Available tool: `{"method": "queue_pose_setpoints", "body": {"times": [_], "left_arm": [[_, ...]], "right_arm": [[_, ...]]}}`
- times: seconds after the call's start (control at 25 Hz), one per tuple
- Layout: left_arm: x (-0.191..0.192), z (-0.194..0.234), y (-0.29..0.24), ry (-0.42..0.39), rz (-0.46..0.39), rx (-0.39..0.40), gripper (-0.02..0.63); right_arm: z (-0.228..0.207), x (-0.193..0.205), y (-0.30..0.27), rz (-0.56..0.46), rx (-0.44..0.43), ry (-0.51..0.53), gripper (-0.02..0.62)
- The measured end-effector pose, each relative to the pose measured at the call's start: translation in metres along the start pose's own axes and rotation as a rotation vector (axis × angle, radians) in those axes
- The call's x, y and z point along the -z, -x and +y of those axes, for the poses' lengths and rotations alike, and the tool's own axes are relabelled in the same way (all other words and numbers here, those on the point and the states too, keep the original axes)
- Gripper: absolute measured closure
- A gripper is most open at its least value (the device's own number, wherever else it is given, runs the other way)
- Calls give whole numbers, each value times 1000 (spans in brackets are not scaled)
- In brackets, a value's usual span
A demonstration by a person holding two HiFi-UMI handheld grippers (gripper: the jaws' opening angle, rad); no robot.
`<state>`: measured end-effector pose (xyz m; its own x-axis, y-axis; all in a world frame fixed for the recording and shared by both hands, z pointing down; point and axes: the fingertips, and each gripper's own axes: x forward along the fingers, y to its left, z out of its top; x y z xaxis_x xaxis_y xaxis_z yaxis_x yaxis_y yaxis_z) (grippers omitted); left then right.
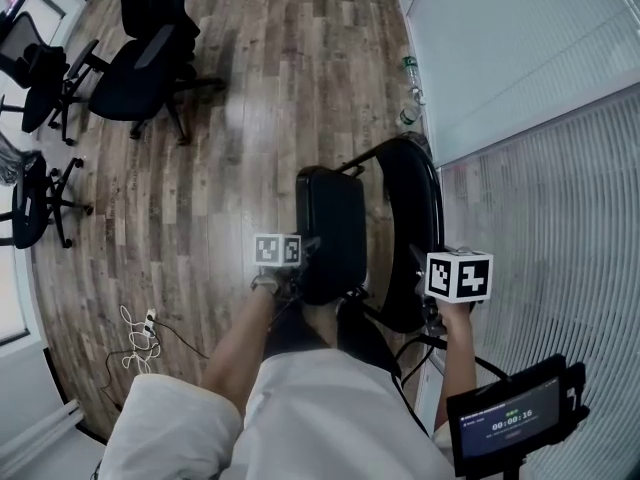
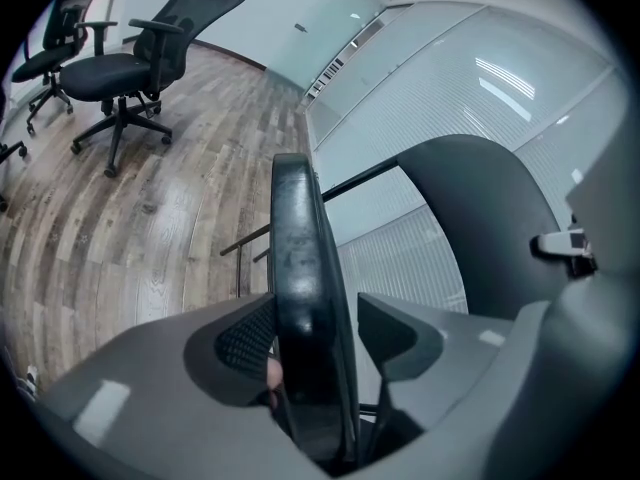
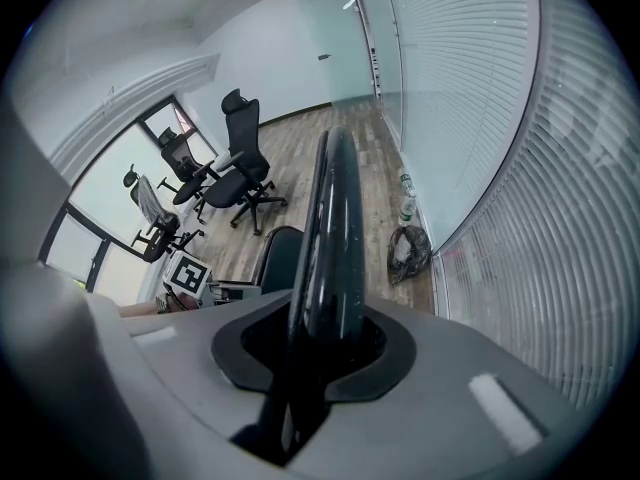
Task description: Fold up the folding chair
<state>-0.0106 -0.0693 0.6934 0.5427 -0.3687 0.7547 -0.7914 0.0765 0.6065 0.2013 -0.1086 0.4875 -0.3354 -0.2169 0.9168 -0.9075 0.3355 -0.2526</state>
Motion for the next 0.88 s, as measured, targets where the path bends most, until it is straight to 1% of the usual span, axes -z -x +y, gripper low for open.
{"method": "queue_pose_setpoints", "body": {"times": [0.36, 0.64, 0.88], "left_arm": [[0, -11, -5, 7, -7, 10, 350], [-4, -37, -7, -5, -11, 42, 350], [-8, -54, -13, -17, -11, 59, 348]], "right_arm": [[4, 2, -4, -2, 21, 17, 525], [13, -4, 2, -38, -23, -28, 515], [13, -9, 4, -45, -36, -28, 518]]}}
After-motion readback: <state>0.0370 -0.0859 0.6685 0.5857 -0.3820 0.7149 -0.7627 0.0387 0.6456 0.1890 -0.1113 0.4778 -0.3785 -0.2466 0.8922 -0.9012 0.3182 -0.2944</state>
